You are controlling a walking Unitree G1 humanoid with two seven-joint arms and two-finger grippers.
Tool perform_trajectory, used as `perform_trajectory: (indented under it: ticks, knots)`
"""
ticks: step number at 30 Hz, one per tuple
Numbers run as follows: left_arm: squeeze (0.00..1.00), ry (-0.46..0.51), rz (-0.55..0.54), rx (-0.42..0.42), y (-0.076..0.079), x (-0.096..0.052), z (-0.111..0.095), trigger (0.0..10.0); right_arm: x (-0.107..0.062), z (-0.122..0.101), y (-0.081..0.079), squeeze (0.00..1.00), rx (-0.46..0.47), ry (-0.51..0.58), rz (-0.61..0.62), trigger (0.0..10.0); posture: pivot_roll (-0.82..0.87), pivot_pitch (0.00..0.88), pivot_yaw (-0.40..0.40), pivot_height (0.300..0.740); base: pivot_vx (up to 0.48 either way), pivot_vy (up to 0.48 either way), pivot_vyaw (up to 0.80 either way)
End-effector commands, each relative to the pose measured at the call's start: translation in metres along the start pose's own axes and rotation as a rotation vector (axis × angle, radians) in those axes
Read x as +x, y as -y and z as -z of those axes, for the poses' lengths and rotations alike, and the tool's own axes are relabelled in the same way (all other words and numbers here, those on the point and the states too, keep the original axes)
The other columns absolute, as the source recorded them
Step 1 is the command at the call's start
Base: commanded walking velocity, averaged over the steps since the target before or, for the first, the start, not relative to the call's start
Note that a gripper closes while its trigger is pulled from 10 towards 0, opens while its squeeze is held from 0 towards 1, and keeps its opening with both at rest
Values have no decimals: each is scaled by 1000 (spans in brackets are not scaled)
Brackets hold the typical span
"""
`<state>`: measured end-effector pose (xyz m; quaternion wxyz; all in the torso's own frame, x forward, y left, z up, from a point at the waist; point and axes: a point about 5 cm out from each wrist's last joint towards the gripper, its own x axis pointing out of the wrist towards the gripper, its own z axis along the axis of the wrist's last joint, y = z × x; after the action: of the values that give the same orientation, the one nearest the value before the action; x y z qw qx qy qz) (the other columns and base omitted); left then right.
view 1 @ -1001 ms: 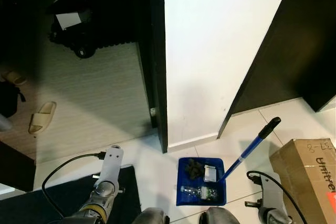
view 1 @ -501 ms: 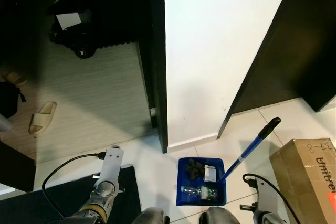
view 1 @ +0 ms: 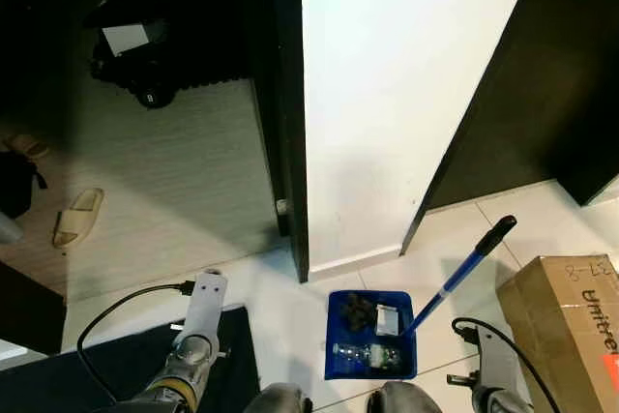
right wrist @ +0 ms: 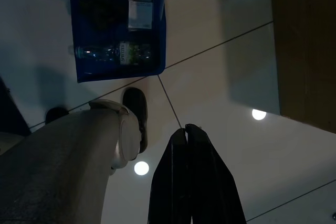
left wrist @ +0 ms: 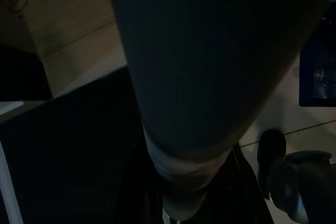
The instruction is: Sweep floor
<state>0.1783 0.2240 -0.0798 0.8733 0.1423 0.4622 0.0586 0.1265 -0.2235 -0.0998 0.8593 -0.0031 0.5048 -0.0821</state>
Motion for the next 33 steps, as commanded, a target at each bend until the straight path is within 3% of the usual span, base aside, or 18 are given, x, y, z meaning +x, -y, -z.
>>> perform_trajectory:
  ticks: [1,10,11,12,13,14,15,23,33]
  knots:
    - [0,-30,-4,32,-4,-1,8,10000,0,0,0,0,8,-3,0,10000,50,0,-6,740,0,0,0]
    - [0,-32,1,34,-3,-1,9,10000,0,-1,4,0,-1,-9,5,10000,49,0,-5,740,0,0,0]
    - [0,-32,1,35,-3,-1,10,10000,0,-2,4,0,-2,-8,5,4902,48,0,-5,740,0,0,0]
    - [0,-33,2,36,-3,-1,10,10000,0,-2,4,0,2,-8,3,4902,46,0,-5,740,0,0,0]
    - [0,-33,3,38,-3,-2,11,10000,0,-2,5,0,3,-7,3,2745,46,0,-5,740,0,0,0]
    - [0,-33,3,38,-3,-2,11,10000,0,-2,5,0,3,-7,3,2745,46,0,-5,740,0,0,0]
    - [0,-33,3,39,-2,-2,11,10000,0,-2,3,0,0,-8,0,0,47,0,-6,740,0,0,0]
    - [0,-35,7,41,-2,-2,14,10000,1,1,-9,0,-11,-14,-9,0,43,0,-5,740,0,0,0]
    - [0,-36,8,41,-1,-3,15,10000,1,1,-9,0,-7,-13,-20,0,42,0,-5,740,0,0,0]
